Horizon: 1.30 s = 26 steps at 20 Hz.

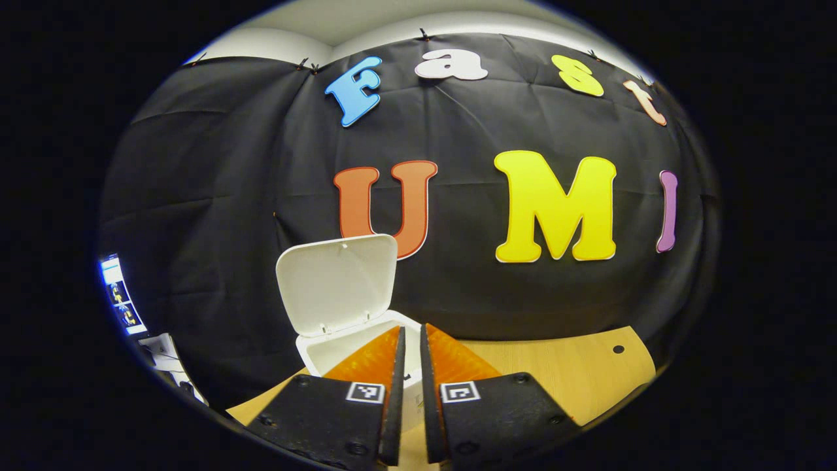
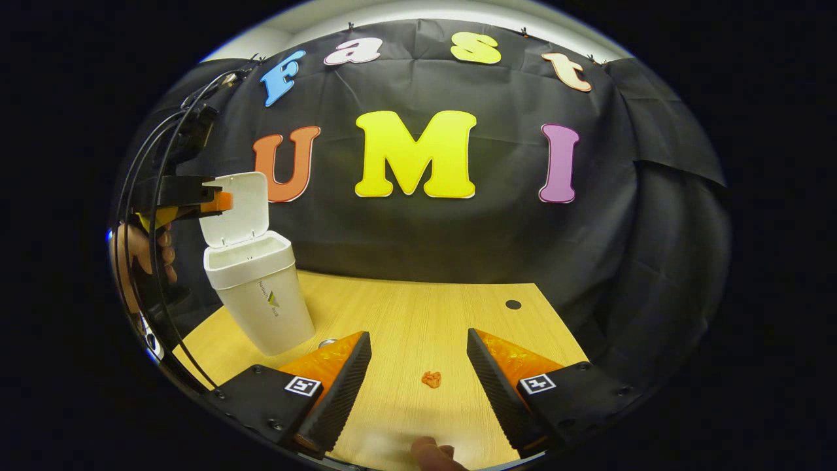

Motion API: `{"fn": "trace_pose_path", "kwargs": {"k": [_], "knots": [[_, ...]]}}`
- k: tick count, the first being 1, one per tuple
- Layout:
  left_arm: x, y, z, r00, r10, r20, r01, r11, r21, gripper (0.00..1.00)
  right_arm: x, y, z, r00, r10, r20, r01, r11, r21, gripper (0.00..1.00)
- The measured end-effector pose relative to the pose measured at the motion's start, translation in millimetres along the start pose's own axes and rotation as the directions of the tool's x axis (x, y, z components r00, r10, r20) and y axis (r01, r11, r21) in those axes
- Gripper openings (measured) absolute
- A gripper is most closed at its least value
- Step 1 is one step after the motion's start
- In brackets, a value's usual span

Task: Press the lid of the desktop garbage bin to open it, pick up the crumpled paper on the desktop and throw it into the bin, then pick up the pop can on the desktop and drop it into the bin, and finally close the garbage bin lid.

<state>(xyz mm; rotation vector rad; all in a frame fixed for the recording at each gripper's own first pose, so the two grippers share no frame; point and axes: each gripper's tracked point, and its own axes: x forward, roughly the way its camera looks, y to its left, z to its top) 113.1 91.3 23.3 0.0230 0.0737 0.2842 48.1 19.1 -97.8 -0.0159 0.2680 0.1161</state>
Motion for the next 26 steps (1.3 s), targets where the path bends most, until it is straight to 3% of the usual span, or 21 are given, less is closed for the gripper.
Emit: {"fn": "trace_pose_path", "kwargs": {"k": [1,8,12,13,14,16,21,26], "knots": [[-6,-6,-5,1.000,-0.021,-0.007,0.021,1.000,-0.003,0.33,-2,1,-1,1.000,0.000,0.000,0.000,1.000,-0.002,0.94],[-37,-16,-50,0.995,-0.053,-0.087,0.059,0.997,0.059,0.52,-16,7,-10,1.000,0.009,0.009,-0.009,1.000,-0.023,0.94],[-54,-27,-74,0.987,-0.101,-0.126,0.111,0.990,0.082,0.80,-20,5,-18,1.000,0.004,-0.003,-0.004,1.000,-0.011,0.94],[-57,-26,-76,0.987,-0.096,-0.126,0.106,0.991,0.077,0.73,-21,5,-19,1.000,0.006,-0.008,-0.006,1.000,-0.004,0.94],[-60,-29,-81,0.986,-0.100,-0.130,0.110,0.992,0.070,0.74,-21,3,-20,1.000,0.002,-0.012,-0.002,1.000,0.000,0.94],[-66,-33,-90,0.983,-0.111,-0.148,0.121,0.991,0.059,0.77,-23,1,-20,1.000,-0.002,-0.011,0.002,1.000,0.002,0.94],[-79,-41,-101,0.979,-0.127,-0.160,0.138,0.988,0.063,0.98,-21,-4,-21,1.000,-0.010,-0.018,0.010,1.000,-0.002,0.94],[-85,-42,-122,0.974,-0.116,-0.193,0.131,0.989,0.067,0.99,-1,-8,-29,0.998,-0.016,-0.058,0.016,1.000,-0.004,0.94]]}}
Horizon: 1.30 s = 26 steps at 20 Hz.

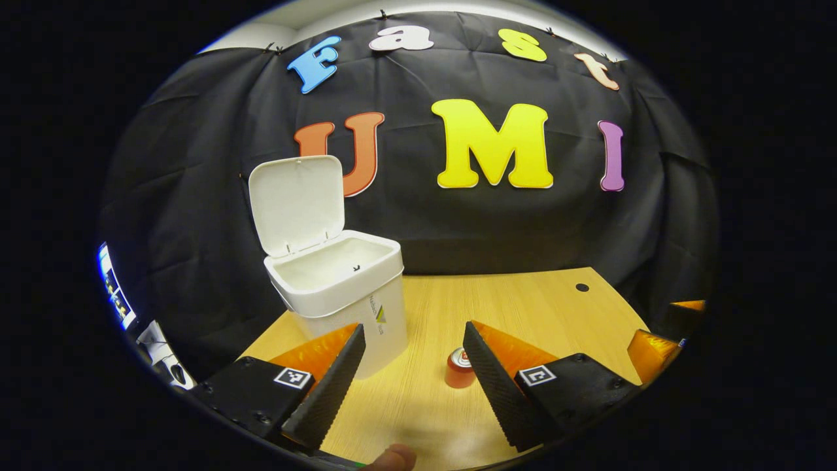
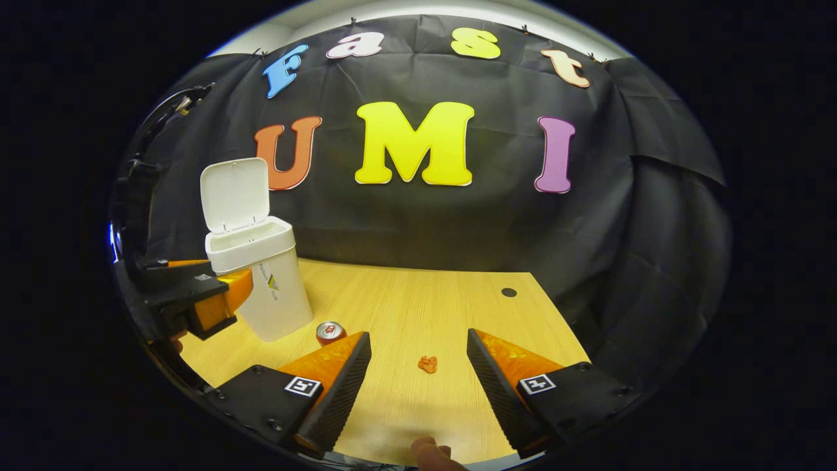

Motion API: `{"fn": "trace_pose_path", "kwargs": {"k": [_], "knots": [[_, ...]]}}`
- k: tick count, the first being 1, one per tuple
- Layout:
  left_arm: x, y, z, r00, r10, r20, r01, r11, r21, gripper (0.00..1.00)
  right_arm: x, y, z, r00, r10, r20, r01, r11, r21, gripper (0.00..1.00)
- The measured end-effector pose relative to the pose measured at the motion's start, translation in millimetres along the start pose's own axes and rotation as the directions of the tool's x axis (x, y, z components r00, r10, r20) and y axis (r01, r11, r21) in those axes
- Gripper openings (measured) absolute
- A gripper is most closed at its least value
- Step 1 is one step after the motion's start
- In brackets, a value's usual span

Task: Press the lid of the desktop garbage bin to open it, pick up the crumpled paper on the desktop and throw it into the bin, then pick up the pop can on the desktop and drop it into the bin, and finally close the garbage bin lid.

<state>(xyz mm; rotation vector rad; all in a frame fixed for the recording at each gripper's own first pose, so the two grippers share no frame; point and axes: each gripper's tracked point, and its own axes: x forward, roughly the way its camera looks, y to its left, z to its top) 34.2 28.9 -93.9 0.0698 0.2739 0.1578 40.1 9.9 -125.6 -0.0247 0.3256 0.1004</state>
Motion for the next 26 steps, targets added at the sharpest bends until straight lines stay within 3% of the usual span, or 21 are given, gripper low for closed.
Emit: {"fn": "trace_pose_path", "kwargs": {"k": [9,26], "knots": [[-2,-3,-42,0.995,0.015,-0.098,-0.014,1.000,0.008,0.99,78,-13,-38,0.992,-0.003,-0.127,0.002,1.000,-0.009,0.94],[26,-25,-106,0.956,0.057,-0.287,-0.042,0.998,0.057,0.99,195,-23,-153,0.922,0.027,-0.386,-0.039,0.999,-0.022,0.94]]}}
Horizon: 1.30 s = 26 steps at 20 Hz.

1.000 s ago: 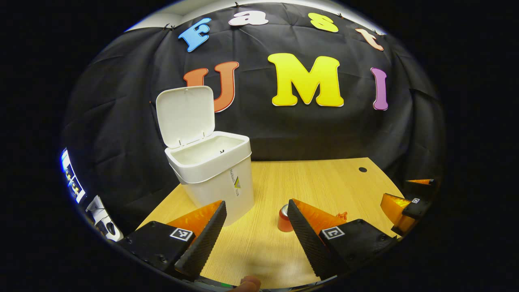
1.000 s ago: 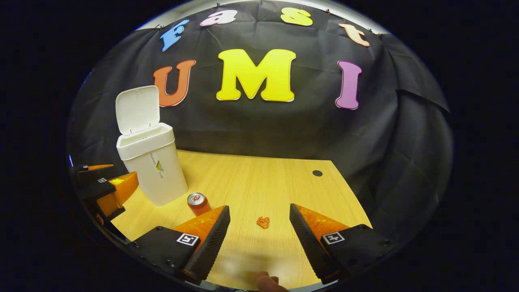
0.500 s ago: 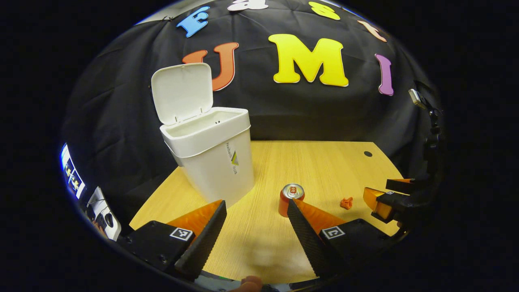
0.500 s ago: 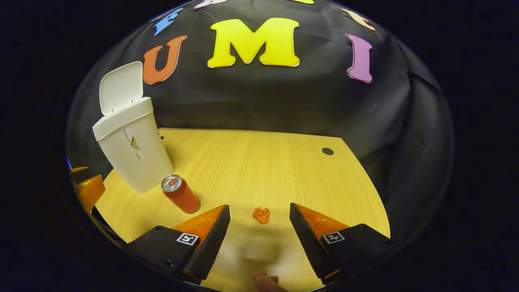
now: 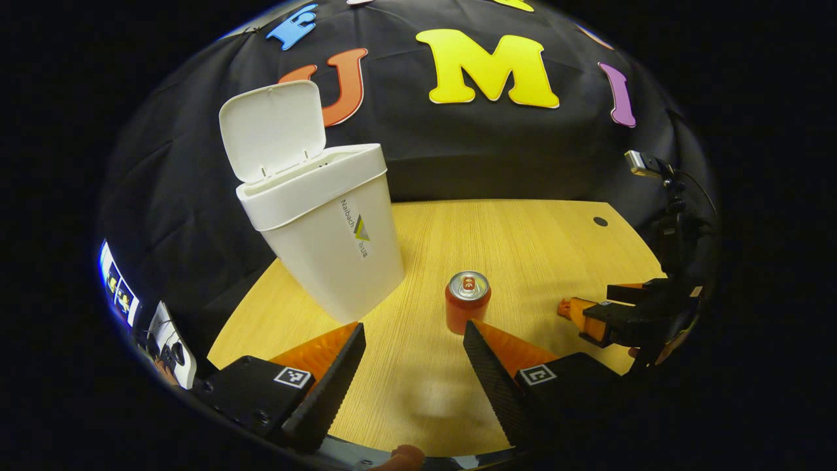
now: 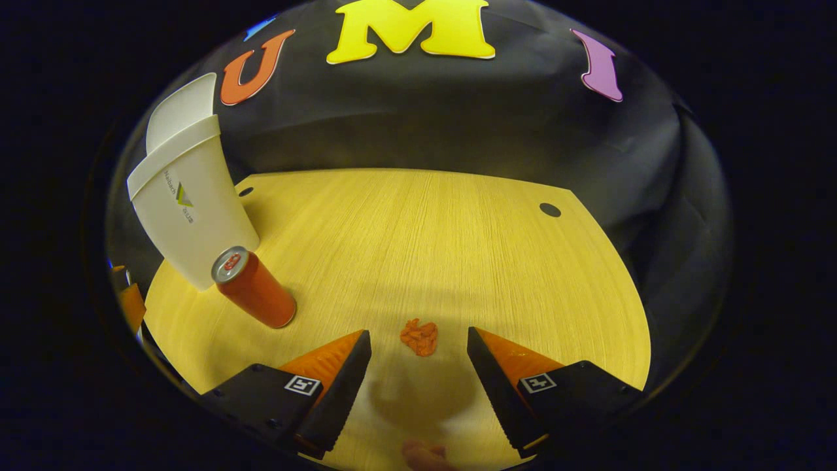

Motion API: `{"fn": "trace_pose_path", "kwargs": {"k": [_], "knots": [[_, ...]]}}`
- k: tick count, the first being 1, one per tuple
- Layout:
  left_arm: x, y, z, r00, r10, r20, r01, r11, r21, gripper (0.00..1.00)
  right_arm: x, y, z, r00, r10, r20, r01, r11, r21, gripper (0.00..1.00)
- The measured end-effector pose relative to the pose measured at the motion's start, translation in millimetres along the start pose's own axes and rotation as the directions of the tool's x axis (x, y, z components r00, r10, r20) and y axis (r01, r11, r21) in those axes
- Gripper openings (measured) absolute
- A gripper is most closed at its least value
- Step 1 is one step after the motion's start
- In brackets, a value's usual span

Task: Press the lid of the desktop garbage bin to open it, pick up the crumpled paper on the desktop and throw it into the bin, then pick up the pop can on the desktop and drop it into the bin, and finally close the garbage bin lid.

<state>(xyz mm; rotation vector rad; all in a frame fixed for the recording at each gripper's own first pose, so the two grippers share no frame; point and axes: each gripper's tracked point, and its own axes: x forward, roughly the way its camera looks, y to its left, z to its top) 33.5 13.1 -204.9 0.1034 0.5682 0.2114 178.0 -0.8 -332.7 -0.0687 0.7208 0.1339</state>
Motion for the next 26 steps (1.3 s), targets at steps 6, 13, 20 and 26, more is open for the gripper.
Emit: {"fn": "trace_pose_path", "kwargs": {"k": [6,13,20,26], "knots": [[10,-6,-12,0.999,0.011,-0.042,-0.012,1.000,-0.011,0.99,37,-3,-14,0.997,0.003,-0.076,-0.004,1.000,-0.003,0.95],[14,-5,-18,0.998,0.035,-0.060,-0.037,0.999,-0.034,0.99,56,0,-26,0.990,0.015,-0.141,-0.018,1.000,-0.021,0.93],[11,-6,-16,0.996,0.064,-0.058,-0.067,0.997,-0.036,0.99,63,5,-27,0.986,0.029,-0.163,-0.035,0.999,-0.034,0.65],[-1,-3,-6,0.994,0.105,-0.025,-0.106,0.994,-0.025,0.99,62,8,-28,0.982,0.045,-0.182,-0.050,0.999,-0.021,0.44]]}}
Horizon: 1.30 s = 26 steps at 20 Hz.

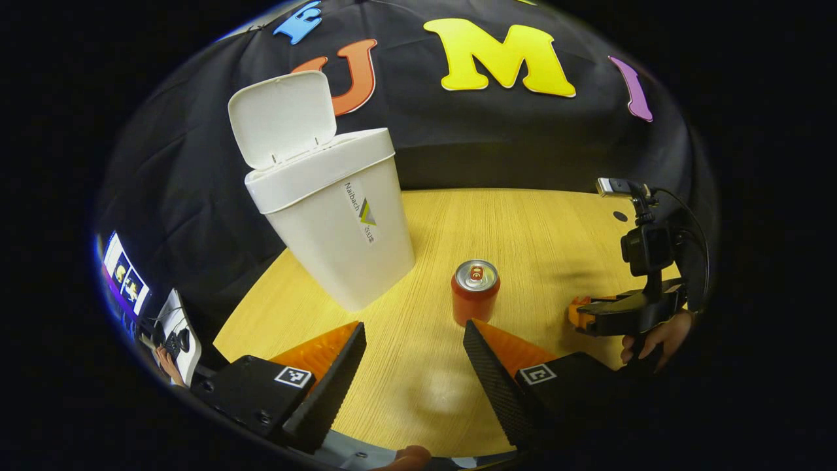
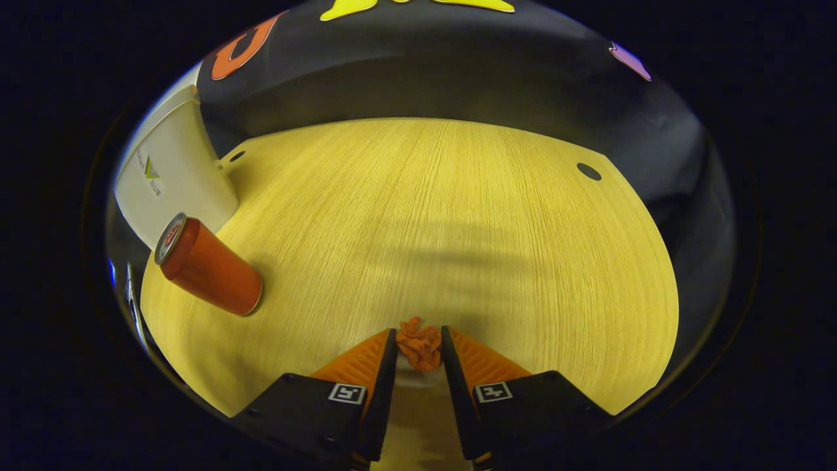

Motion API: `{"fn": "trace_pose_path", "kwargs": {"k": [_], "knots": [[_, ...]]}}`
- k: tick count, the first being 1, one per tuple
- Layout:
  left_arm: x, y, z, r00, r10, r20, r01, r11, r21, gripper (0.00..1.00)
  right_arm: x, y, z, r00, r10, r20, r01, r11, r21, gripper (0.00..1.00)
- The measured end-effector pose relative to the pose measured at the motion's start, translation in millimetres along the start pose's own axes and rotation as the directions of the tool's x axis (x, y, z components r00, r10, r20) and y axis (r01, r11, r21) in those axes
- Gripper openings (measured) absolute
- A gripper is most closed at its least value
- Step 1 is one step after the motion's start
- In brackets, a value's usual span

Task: Press the lid of the desktop garbage bin to open it, pick up the crumpled paper on the desktop and throw it into the bin, then pick up the pop can on the desktop and drop it into the bin, and finally close the garbage bin lid.

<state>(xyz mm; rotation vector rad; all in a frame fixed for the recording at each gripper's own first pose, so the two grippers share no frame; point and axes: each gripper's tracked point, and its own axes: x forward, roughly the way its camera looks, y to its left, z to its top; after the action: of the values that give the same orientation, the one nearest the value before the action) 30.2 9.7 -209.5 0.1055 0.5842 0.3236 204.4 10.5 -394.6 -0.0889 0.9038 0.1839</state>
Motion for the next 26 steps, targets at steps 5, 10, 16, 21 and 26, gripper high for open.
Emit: {"fn": "trace_pose_path", "kwargs": {"k": [5,10,16,21,26], "knots": [[-14,4,13,0.999,0.009,0.045,-0.011,0.999,0.031,0.99,-7,2,1,1.000,0.014,-0.013,-0.014,1.000,0.014,0.31],[-19,18,25,0.995,-0.035,0.094,0.030,0.998,0.060,0.98,-34,-2,15,0.999,-0.038,0.039,0.037,0.999,0.021,0.28],[-21,32,39,0.985,-0.117,0.128,0.111,0.992,0.051,0.98,-97,5,71,0.985,-0.071,0.157,0.061,0.996,0.064,0.30],[-18,54,46,0.977,-0.143,0.159,0.135,0.989,0.063,0.98,-137,31,118,0.967,-0.080,0.241,0.068,0.996,0.060,0.30],[-16,80,58,0.969,-0.148,0.199,0.142,0.989,0.043,0.99,-177,73,164,0.946,-0.044,0.322,0.044,0.999,0.010,0.30]]}}
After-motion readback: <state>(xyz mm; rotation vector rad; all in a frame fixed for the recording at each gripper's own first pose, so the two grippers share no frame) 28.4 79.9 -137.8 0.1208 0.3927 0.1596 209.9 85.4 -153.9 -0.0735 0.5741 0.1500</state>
